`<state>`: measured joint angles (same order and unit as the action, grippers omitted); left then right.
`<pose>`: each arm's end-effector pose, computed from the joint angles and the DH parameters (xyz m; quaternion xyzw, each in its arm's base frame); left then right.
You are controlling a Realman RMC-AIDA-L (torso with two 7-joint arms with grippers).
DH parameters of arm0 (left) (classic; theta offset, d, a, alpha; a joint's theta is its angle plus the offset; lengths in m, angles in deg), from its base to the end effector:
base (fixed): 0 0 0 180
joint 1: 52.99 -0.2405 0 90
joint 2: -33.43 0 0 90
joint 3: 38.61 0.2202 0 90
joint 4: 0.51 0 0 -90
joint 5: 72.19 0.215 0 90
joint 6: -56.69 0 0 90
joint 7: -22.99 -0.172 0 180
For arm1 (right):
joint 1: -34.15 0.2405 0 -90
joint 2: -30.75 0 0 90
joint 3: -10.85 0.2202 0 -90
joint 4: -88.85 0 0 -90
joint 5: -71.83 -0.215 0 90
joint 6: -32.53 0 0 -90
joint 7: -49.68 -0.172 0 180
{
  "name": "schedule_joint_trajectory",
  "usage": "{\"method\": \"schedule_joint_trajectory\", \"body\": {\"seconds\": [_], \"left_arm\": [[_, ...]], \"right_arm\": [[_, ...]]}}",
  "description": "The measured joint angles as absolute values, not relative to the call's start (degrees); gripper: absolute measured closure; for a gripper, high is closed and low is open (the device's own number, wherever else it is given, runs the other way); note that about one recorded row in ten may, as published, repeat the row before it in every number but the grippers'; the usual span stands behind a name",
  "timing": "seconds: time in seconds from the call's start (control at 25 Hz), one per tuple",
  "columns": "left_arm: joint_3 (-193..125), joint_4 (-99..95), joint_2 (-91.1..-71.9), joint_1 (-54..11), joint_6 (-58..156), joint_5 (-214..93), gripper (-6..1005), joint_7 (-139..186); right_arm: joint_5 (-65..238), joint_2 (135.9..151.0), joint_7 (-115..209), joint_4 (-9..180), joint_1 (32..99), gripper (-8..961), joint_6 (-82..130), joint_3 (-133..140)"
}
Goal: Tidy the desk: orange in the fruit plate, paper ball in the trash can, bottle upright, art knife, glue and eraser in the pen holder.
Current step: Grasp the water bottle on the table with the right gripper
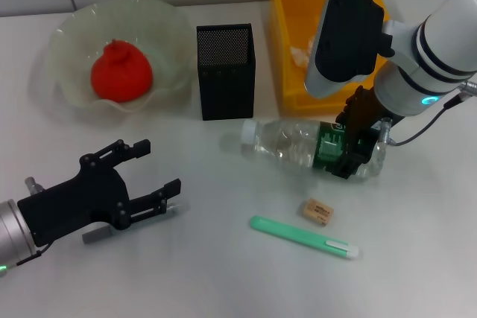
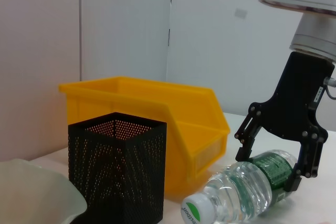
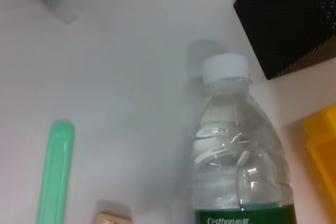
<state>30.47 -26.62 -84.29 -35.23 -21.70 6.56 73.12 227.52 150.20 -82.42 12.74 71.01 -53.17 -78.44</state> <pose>-0.2584 0.2814 -0.0520 -0.9264 -0.1427 -0.2774 0.2110 0.1597 0.3504 -0.0288 -0.9418 0.1177 -0.2716 0.1594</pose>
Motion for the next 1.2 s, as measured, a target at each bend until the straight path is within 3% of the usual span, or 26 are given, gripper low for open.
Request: {"method": "schedule_joint_trajectory", "body": {"seconds": [1.2], "left_arm": [[30.6, -26.6, -84.44, -35.1, -21.7, 6.6, 170, 72.9]], "right_arm": [[227.5, 150.20, -82.4, 13.7, 71.1, 101, -52.9, -78.4]]}}
